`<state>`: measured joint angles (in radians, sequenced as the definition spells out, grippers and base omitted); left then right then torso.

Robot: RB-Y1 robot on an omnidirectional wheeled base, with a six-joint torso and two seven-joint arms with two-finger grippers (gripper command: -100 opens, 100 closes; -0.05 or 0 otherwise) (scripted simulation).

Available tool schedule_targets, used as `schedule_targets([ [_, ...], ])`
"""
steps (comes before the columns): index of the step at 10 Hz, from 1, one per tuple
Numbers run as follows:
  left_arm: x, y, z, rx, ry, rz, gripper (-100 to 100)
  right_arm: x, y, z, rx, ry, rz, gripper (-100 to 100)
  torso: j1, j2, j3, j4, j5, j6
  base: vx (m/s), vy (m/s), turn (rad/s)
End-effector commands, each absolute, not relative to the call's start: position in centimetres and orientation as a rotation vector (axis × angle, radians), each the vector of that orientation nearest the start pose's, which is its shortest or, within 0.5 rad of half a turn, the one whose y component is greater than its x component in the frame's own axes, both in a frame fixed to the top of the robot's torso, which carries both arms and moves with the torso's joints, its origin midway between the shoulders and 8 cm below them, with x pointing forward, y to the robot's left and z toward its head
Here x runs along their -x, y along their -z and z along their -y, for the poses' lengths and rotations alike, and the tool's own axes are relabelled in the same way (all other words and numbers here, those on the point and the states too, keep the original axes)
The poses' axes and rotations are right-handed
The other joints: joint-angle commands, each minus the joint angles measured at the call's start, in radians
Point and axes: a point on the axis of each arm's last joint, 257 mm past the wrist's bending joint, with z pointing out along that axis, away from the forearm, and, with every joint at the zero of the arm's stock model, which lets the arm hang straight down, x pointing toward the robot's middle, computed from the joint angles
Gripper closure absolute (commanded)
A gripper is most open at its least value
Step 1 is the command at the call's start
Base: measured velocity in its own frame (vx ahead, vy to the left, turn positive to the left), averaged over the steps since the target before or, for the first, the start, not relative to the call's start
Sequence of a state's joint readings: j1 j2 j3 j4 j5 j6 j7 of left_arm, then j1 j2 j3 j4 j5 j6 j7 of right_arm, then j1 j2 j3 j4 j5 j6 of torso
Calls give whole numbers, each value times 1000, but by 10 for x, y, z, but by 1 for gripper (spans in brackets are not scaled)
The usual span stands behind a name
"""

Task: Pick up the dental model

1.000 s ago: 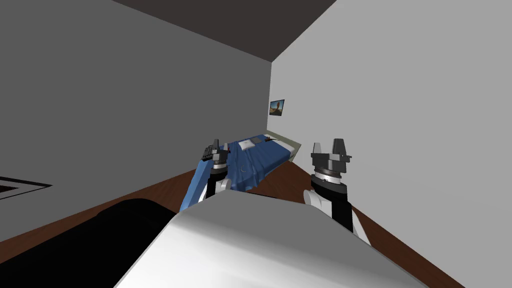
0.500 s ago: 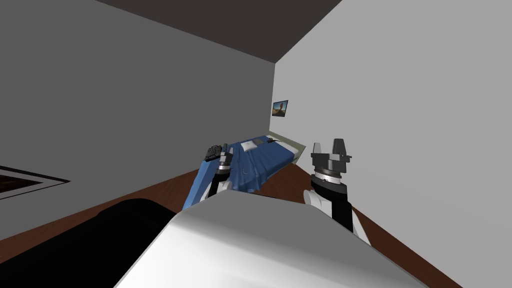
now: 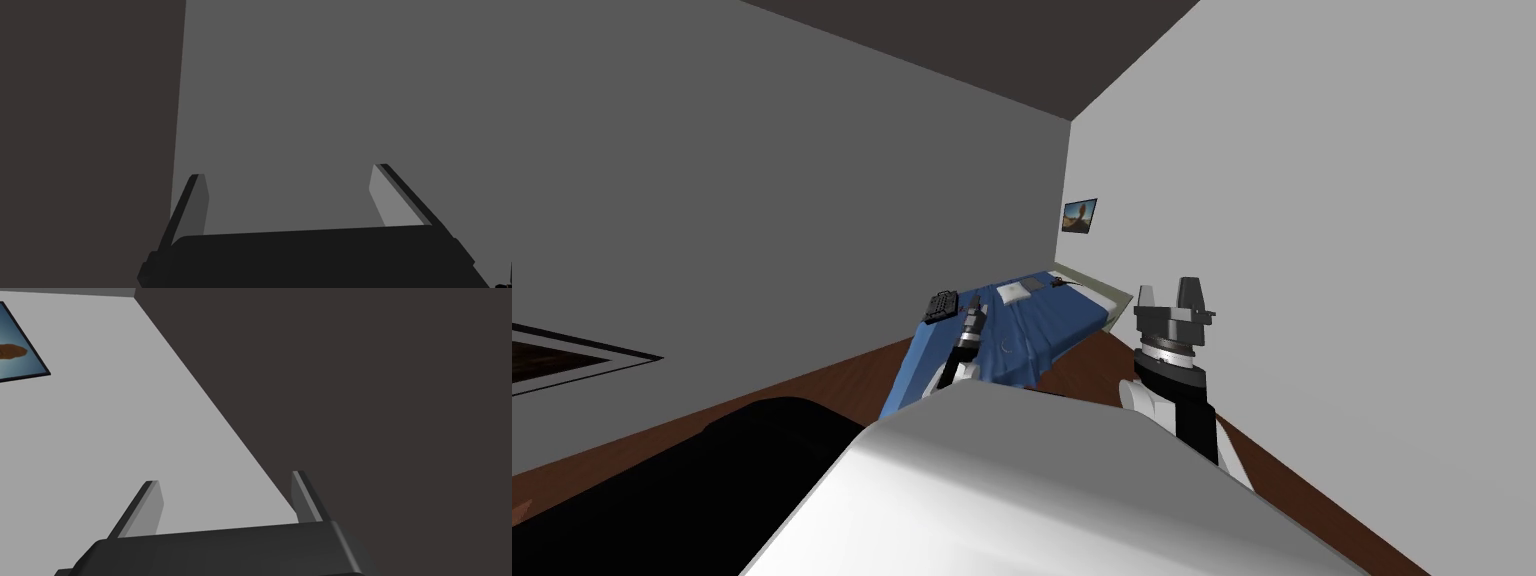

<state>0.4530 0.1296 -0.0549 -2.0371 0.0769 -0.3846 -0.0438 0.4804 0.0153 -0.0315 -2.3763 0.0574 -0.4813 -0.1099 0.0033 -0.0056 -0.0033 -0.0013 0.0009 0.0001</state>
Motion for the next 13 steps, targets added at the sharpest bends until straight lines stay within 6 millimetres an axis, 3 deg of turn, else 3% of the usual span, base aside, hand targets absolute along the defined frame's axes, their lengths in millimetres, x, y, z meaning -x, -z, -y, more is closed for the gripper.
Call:
schedule_targets([
  [1,-408,136,-271,920,1257,-995,-100,-326,-69,277,-590,-1362,-540,0,0,0,0,0,0,0,96,66,43],
  [2,-409,143,-272,932,1250,-1005,-100,-326,-69,277,-590,-1362,-540,0,1,-1,0,0,0,0,69,57,8],
  [3,-413,165,-270,974,1239,-1050,-100,-326,-69,277,-590,-1362,-540,0,1,1,0,0,0,0,70,63,17],
  [4,-413,169,-271,982,1235,-1056,-100,-326,-69,277,-590,-1362,-540,0,1,1,0,0,0,0,55,43,13],
  [5,-415,194,-270,1029,1219,-1104,-100,-326,-69,277,-590,-1362,-540,0,0,2,1,0,0,0,57,40,22],
  [6,-415,197,-270,1033,1216,-1108,-100,-326,-69,277,-590,-1362,-540,0,0,2,1,0,0,0,46,30,9],
  [7,-416,224,-270,1085,1194,-1161,-100,-326,-69,277,-590,-1362,-540,0,-1,2,1,0,0,0,56,42,11],
  [8,-416,225,-270,1086,1194,-1161,-100,-326,-69,277,-590,-1362,-540,0,0,2,1,0,0,0,50,41,4],
  [10,-414,279,-269,1187,1144,-1262,-100,-326,-69,277,-590,-1362,-540,0,0,2,1,0,0,0,83,46,3],
  [11,-414,282,-269,1194,1139,-1268,-100,-326,-69,277,-590,-1362,-540,0,0,0,0,0,0,0,79,43,-1],
  [13,-408,327,-268,1281,1089,-1355,-100,-326,-69,277,-590,-1362,-540,0,0,1,0,0,0,0,75,52,-16],
])
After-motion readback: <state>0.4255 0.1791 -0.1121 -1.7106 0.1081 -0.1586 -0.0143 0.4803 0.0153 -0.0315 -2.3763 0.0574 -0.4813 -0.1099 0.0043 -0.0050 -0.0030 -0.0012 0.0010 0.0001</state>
